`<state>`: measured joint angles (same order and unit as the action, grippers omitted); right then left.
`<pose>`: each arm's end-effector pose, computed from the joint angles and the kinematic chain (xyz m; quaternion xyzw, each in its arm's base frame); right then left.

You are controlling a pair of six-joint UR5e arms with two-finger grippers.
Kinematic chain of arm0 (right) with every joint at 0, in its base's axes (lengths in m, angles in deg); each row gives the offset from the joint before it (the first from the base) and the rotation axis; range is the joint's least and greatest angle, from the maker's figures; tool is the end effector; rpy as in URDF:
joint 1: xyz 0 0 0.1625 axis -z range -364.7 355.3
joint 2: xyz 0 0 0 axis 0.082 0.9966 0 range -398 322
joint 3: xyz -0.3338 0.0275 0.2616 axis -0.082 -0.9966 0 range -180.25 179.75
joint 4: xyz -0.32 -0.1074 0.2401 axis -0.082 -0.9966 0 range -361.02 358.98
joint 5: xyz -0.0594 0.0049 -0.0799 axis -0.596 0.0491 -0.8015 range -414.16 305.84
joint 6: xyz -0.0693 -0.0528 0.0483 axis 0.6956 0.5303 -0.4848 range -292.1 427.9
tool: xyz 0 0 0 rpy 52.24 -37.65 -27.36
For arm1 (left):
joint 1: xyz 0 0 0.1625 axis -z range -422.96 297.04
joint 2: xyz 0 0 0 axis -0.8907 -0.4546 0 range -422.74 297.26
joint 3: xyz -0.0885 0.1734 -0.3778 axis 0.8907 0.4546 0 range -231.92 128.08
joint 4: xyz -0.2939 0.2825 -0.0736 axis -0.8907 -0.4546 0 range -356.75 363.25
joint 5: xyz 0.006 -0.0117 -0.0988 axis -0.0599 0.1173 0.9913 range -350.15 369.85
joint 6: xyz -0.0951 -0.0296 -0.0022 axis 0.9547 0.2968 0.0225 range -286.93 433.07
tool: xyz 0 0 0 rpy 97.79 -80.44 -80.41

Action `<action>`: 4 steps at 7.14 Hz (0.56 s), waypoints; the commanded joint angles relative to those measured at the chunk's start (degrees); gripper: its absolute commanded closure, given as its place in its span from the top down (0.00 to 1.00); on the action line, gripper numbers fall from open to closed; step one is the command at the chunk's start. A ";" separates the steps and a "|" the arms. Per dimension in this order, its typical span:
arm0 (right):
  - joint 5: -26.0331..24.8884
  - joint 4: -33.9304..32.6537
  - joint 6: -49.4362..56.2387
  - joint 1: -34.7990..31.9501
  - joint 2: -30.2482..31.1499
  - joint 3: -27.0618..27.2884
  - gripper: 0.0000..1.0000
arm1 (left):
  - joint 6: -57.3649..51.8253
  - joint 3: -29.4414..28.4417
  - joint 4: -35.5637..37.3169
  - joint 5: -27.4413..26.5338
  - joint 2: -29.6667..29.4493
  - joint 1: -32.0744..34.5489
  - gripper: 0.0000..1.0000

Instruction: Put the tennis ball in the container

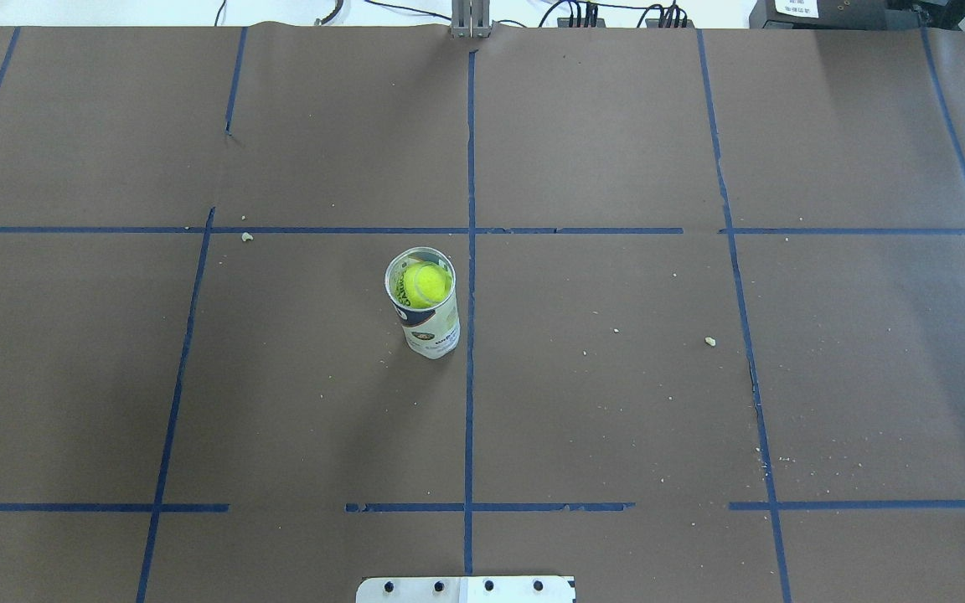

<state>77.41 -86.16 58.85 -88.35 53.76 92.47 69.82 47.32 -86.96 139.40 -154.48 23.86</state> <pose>0.0129 -0.4903 0.6447 -0.0005 -0.3575 0.0039 0.9339 -0.0414 -0.5137 0.5686 0.0920 0.3366 0.0855 0.9332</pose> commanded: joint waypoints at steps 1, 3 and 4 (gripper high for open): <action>0.00 -0.02 0.00 -0.02 0.00 0.00 1.00 | -9.30 -9.12 0.47 0.27 -1.41 7.83 1.00; 0.00 -0.02 0.00 -0.02 0.00 0.00 1.00 | -9.32 -12.31 0.47 6.13 -1.68 7.75 1.00; 0.00 -0.02 0.00 -0.02 0.00 0.00 1.00 | -8.19 -12.66 0.39 6.24 -1.77 7.66 1.00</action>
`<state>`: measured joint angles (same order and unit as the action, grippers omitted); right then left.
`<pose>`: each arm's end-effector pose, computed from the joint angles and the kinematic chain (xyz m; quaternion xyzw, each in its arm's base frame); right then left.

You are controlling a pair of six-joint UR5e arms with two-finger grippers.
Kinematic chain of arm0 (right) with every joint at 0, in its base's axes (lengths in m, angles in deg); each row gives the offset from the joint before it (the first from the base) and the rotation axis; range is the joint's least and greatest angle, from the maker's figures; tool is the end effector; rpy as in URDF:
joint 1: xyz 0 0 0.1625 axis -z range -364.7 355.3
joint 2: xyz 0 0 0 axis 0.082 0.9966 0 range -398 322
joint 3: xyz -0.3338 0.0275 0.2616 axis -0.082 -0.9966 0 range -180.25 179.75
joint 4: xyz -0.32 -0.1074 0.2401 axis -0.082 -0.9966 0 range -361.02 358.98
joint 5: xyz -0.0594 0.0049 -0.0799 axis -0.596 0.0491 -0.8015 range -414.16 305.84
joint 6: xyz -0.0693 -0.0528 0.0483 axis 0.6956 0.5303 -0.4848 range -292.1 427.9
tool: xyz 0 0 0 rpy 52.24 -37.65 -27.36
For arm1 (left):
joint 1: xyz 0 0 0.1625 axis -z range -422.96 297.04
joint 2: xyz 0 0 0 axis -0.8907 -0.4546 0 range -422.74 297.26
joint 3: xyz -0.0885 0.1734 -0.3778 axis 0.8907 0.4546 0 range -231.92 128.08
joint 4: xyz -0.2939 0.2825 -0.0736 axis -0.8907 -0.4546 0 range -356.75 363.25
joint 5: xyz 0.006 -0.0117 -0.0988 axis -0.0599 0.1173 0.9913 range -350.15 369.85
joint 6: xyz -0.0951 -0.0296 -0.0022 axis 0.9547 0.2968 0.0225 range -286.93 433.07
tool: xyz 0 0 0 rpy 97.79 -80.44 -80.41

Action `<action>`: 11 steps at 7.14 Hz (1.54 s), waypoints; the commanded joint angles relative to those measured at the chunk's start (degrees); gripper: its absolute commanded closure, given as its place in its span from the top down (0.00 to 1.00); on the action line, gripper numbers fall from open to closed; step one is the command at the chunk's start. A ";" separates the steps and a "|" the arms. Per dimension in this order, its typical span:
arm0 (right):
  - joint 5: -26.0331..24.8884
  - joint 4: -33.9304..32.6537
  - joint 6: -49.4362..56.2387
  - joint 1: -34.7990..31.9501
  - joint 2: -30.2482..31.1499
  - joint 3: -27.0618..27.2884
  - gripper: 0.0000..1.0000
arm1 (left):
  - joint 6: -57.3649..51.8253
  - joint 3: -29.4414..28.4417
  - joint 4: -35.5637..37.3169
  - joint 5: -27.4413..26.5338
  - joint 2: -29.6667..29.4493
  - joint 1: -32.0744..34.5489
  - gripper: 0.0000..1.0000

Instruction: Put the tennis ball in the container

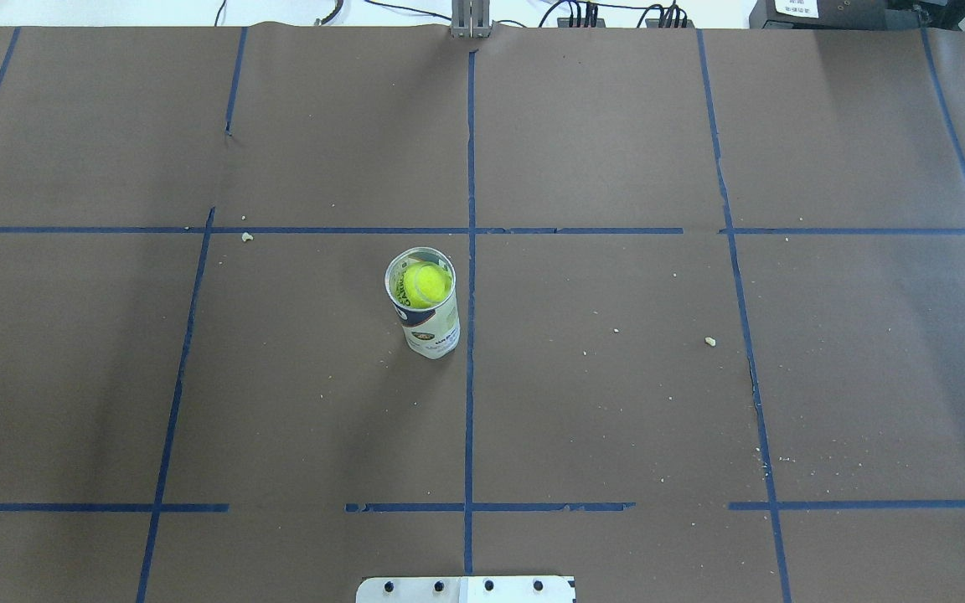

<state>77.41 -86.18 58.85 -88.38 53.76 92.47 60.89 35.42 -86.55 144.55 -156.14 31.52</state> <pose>0.0132 -0.4903 0.6447 -0.0006 -0.3575 0.0042 0.9339 -0.1035 -0.5112 0.6515 0.0594 0.3756 0.0639 0.9227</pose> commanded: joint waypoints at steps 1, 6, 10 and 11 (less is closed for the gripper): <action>0.00 0.00 0.00 0.00 0.00 0.00 1.00 | 3.79 -0.41 0.24 1.10 -0.11 -0.17 1.00; 0.00 0.00 0.00 0.00 0.00 0.00 1.00 | 4.70 0.47 7.10 3.20 -0.56 -2.01 1.00; 0.00 0.00 0.00 0.00 0.00 0.00 1.00 | 4.35 1.34 0.07 3.56 0.68 -2.81 1.00; 0.00 0.00 0.00 0.00 0.00 0.00 1.00 | 4.18 1.17 -0.28 3.64 0.68 -2.89 1.00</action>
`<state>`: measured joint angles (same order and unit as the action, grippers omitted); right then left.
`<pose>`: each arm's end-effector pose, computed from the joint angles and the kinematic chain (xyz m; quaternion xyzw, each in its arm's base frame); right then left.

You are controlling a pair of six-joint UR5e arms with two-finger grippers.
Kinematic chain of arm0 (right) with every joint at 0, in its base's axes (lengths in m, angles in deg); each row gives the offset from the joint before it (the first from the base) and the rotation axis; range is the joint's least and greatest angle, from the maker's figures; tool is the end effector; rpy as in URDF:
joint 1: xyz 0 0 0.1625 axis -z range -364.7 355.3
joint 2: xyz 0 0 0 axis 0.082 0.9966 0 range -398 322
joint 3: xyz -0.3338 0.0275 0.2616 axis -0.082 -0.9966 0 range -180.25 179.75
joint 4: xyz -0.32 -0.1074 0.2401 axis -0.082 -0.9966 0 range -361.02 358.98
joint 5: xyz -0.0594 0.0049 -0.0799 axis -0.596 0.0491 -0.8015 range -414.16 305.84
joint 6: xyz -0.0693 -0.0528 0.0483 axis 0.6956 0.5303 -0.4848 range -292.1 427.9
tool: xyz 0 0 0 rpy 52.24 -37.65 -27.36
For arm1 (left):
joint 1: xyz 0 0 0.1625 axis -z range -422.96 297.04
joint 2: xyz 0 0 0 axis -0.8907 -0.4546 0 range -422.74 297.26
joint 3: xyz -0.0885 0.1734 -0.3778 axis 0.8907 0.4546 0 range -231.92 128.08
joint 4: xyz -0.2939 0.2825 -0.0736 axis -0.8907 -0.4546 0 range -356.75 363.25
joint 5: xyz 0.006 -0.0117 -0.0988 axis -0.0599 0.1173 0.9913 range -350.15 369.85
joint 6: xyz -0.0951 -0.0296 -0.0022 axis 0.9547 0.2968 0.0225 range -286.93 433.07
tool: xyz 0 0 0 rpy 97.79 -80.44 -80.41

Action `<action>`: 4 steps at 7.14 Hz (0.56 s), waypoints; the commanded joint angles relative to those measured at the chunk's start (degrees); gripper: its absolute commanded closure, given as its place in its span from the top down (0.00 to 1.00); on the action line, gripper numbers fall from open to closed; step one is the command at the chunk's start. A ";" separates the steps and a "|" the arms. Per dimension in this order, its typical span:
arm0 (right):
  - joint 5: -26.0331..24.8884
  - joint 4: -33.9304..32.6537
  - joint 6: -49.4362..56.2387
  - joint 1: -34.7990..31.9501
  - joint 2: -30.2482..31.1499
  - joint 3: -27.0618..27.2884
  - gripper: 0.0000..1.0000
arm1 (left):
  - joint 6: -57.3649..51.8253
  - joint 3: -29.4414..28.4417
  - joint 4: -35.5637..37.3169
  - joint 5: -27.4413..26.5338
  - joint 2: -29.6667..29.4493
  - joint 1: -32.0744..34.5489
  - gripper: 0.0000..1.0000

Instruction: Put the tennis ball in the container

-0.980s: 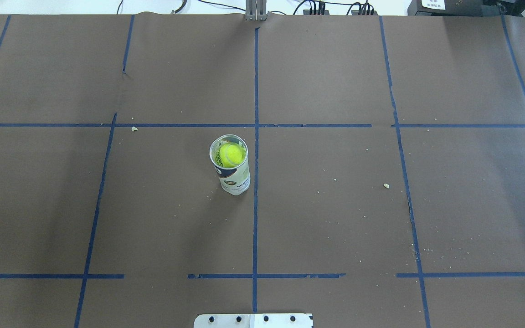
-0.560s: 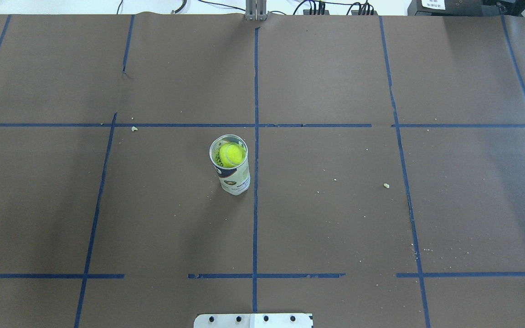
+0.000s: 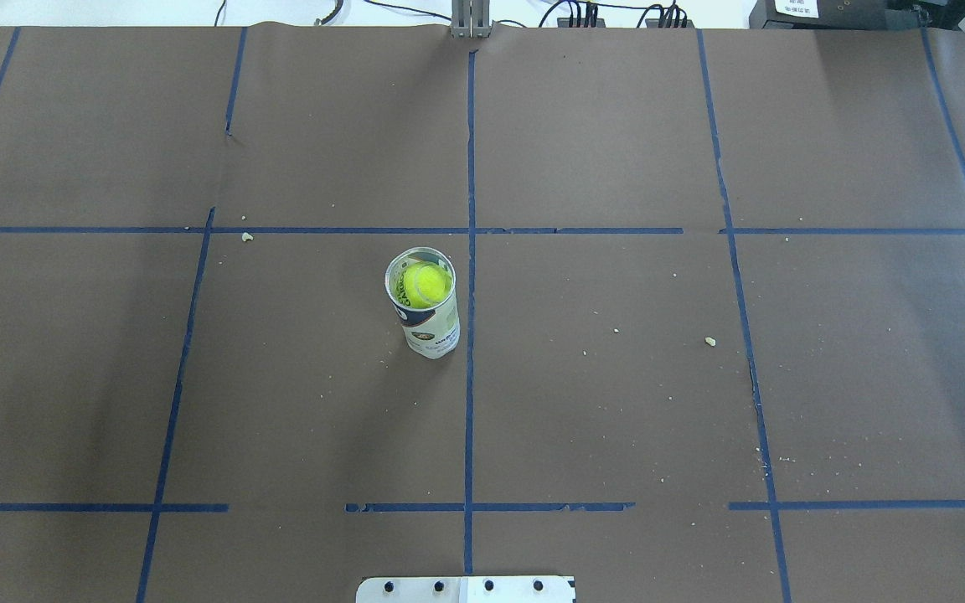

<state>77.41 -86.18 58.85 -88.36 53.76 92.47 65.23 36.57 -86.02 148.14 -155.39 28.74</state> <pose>0.0130 -0.4903 0.6447 -0.0006 -0.3575 0.0041 0.9339 -0.0741 -0.5099 0.6448 0.0373 0.4073 0.0503 0.9111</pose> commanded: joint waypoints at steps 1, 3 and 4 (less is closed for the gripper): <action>0.00 0.00 0.00 -0.01 0.00 0.00 1.00 | -0.16 -0.68 -0.81 0.05 -0.07 -0.12 1.00; 0.00 0.00 0.00 -0.01 0.00 0.00 1.00 | -0.08 -0.68 -0.46 -0.04 0.55 -0.11 1.00; 0.00 0.00 0.00 -0.01 0.00 0.00 1.00 | -0.08 -0.77 -0.72 0.05 0.55 -0.12 1.00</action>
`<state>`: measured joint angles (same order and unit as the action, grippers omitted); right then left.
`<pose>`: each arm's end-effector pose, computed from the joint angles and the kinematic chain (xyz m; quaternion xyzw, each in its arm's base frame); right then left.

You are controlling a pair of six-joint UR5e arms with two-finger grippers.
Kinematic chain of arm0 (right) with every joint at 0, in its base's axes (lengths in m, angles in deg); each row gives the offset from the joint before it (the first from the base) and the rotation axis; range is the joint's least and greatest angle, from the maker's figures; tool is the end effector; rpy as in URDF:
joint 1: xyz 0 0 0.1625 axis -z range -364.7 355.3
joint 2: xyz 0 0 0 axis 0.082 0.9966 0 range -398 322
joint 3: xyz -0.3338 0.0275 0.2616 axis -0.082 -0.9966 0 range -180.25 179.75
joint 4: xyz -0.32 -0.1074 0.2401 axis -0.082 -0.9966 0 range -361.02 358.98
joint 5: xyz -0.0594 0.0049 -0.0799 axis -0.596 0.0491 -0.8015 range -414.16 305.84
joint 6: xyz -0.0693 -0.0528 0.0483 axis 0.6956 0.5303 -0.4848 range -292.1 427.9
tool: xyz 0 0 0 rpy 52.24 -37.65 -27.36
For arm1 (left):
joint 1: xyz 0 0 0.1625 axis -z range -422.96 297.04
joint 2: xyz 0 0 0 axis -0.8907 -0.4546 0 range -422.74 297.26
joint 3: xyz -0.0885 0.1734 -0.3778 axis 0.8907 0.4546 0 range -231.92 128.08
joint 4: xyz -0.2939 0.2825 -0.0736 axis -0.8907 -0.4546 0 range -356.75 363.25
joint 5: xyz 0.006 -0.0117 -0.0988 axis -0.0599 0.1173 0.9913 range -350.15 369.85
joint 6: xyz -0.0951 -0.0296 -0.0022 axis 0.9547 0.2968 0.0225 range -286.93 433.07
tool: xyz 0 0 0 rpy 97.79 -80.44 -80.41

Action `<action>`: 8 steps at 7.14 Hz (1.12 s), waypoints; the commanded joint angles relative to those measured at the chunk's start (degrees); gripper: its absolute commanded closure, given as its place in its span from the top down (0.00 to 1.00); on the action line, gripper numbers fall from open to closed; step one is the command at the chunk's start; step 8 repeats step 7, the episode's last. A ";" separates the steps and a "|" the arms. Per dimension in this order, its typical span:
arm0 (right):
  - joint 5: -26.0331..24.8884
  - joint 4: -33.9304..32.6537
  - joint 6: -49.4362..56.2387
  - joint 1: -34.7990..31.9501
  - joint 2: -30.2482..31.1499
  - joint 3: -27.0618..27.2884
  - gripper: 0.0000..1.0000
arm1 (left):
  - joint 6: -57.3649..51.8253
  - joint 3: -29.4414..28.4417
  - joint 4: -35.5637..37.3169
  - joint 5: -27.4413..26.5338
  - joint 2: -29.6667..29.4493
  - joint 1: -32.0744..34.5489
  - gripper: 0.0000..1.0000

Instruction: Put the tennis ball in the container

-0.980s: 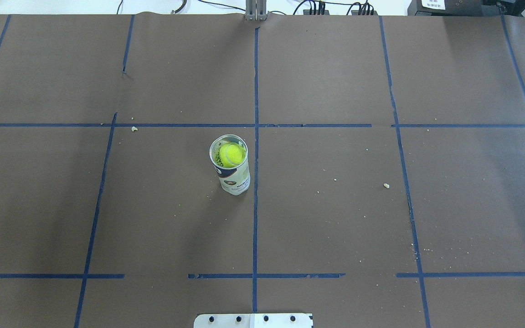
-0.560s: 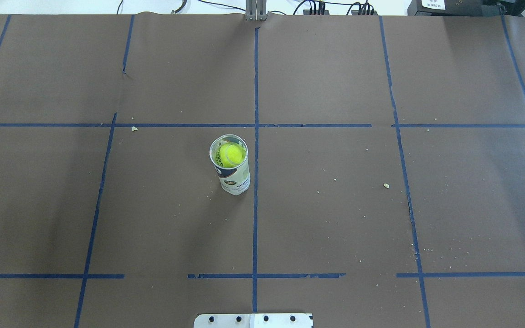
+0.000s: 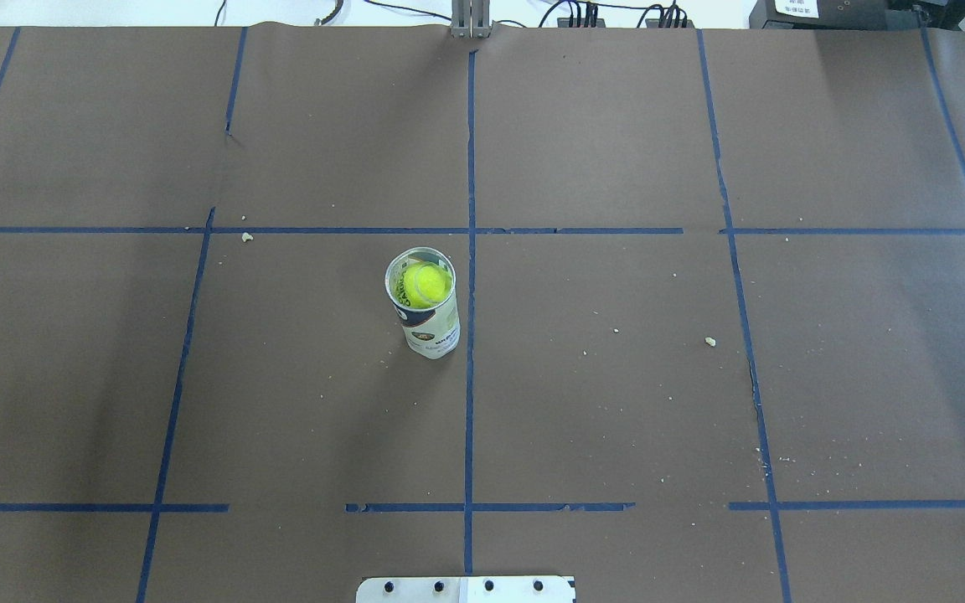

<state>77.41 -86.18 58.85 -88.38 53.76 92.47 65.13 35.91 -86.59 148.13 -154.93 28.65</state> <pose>0.0132 -0.4903 0.6447 -0.0006 -0.3575 0.0042 0.9339 -0.0732 -0.5061 0.6536 0.0329 0.4076 0.0499 0.9112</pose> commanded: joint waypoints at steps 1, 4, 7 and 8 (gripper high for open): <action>0.00 0.00 0.00 0.00 0.00 0.00 1.00 | 0.12 -0.11 -0.50 0.06 0.08 -0.03 1.00; 0.00 0.00 0.00 0.00 0.00 0.00 1.00 | 0.21 -0.20 -0.50 0.06 0.00 -0.03 1.00; 0.00 0.00 0.00 0.00 0.00 0.00 1.00 | 0.38 0.32 -0.42 0.06 0.00 0.06 1.00; 0.00 0.00 0.00 0.00 0.00 0.00 1.00 | 0.38 0.32 -0.42 0.06 0.00 0.06 1.00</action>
